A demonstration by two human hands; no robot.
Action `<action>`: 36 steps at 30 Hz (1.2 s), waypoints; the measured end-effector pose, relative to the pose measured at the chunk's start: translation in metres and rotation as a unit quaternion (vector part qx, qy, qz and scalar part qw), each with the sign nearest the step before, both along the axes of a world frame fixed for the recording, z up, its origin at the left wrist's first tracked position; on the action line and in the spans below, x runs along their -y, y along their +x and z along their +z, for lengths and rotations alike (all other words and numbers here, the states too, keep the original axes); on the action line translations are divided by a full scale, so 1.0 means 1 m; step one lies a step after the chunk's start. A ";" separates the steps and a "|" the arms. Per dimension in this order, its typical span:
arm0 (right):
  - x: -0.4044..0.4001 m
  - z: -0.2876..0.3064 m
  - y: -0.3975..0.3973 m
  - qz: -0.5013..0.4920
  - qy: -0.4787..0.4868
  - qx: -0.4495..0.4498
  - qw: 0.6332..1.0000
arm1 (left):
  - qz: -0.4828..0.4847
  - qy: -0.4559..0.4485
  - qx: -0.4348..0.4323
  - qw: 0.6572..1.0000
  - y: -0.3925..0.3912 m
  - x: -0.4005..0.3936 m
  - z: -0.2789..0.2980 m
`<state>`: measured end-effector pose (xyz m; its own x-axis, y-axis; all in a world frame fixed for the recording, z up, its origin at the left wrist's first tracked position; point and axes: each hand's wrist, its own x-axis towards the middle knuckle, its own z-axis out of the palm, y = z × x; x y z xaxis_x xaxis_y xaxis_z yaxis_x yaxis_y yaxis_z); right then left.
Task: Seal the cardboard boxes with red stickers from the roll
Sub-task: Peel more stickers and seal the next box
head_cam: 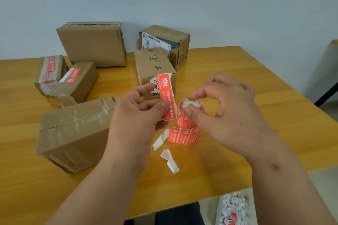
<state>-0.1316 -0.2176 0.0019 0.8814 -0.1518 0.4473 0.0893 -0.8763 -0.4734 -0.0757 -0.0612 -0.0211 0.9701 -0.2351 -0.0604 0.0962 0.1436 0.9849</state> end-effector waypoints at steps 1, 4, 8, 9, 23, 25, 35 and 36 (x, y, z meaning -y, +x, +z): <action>-0.002 -0.001 -0.001 0.011 0.025 -0.009 1.000 | 0.001 -0.012 -0.009 1.000 0.000 -0.001 0.002; -0.011 -0.006 -0.003 0.062 0.088 -0.067 0.992 | -0.008 -0.041 -0.023 0.999 -0.003 -0.002 0.006; -0.019 -0.007 -0.005 0.089 0.139 -0.088 0.982 | -0.021 -0.050 -0.016 0.998 -0.009 -0.004 0.009; -0.021 -0.006 -0.007 0.097 0.158 -0.088 0.979 | -0.023 -0.051 -0.013 0.998 -0.010 -0.005 0.010; -0.036 -0.002 -0.022 0.138 0.303 -0.107 0.937 | -0.032 -0.001 0.062 0.998 -0.028 -0.017 0.014; -0.037 -0.003 -0.023 0.138 0.313 -0.110 0.933 | -0.034 -0.004 0.060 0.998 -0.030 -0.018 0.015; -0.040 -0.008 -0.022 0.158 0.356 -0.114 0.914 | -0.053 -0.018 0.051 0.997 -0.032 -0.024 0.014; -0.041 -0.008 -0.022 0.160 0.359 -0.113 0.913 | -0.054 -0.012 0.053 0.997 -0.032 -0.024 0.014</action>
<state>-0.1537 -0.1768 -0.0058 0.9894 -0.0527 0.1356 0.1157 -0.2796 -0.9531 -0.1082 -0.0369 -0.0068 0.9399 -0.3381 0.0484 0.0073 0.1616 0.9868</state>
